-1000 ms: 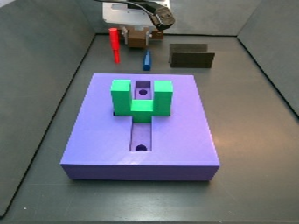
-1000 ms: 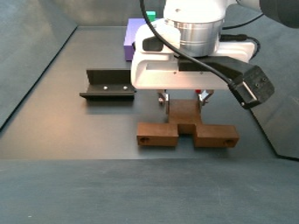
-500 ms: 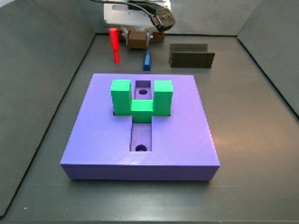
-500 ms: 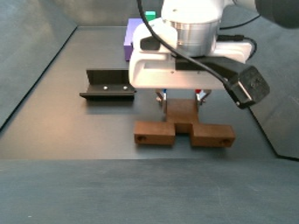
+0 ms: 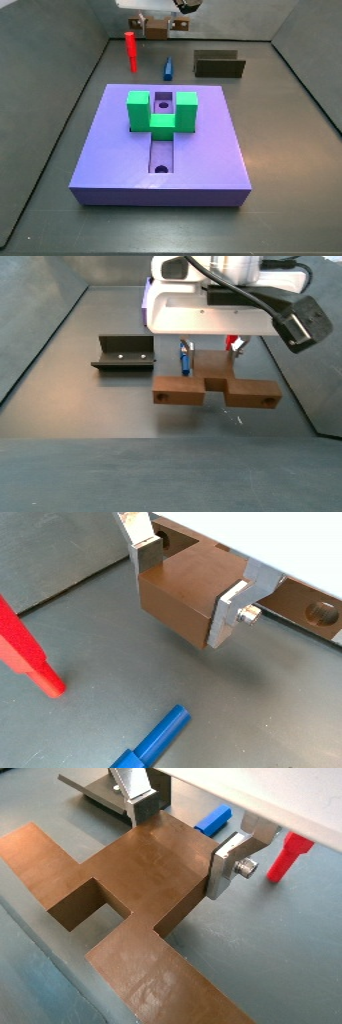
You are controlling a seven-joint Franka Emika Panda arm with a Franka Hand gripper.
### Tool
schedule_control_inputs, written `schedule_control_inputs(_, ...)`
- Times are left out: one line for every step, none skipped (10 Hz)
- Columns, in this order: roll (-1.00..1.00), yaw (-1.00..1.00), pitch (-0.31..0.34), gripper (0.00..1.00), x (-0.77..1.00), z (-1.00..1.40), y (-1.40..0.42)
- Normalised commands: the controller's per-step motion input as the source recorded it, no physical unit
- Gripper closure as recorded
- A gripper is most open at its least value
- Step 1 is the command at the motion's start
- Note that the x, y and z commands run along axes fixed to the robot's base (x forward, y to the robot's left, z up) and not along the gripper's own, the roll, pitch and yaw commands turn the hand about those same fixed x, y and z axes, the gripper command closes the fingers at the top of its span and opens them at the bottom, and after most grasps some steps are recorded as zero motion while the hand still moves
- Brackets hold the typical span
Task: Pick up the brown object. Move up. Place the brown object on the fixture. Regrasp the brown object. Move to above the board. Insert the brown object.
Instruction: Place the brown object on the fixture.
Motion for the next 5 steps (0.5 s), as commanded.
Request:
schedule_control_inputs(-0.91,0.0,0.06,1.0,0.75,0.26,-0.01)
schedule_control_inputs(-0.97,0.0,0.103,1.0,0.78,0.21,-0.03)
schedule_control_inputs(-0.99,-0.01,0.14,1.0,0.81,0.22,-0.07)
schedule_control_inputs(-1.0,0.0,0.117,1.0,0.81,0.19,-0.05)
schedule_control_inputs(-1.0,-0.01,0.111,1.0,0.81,0.17,-0.06)
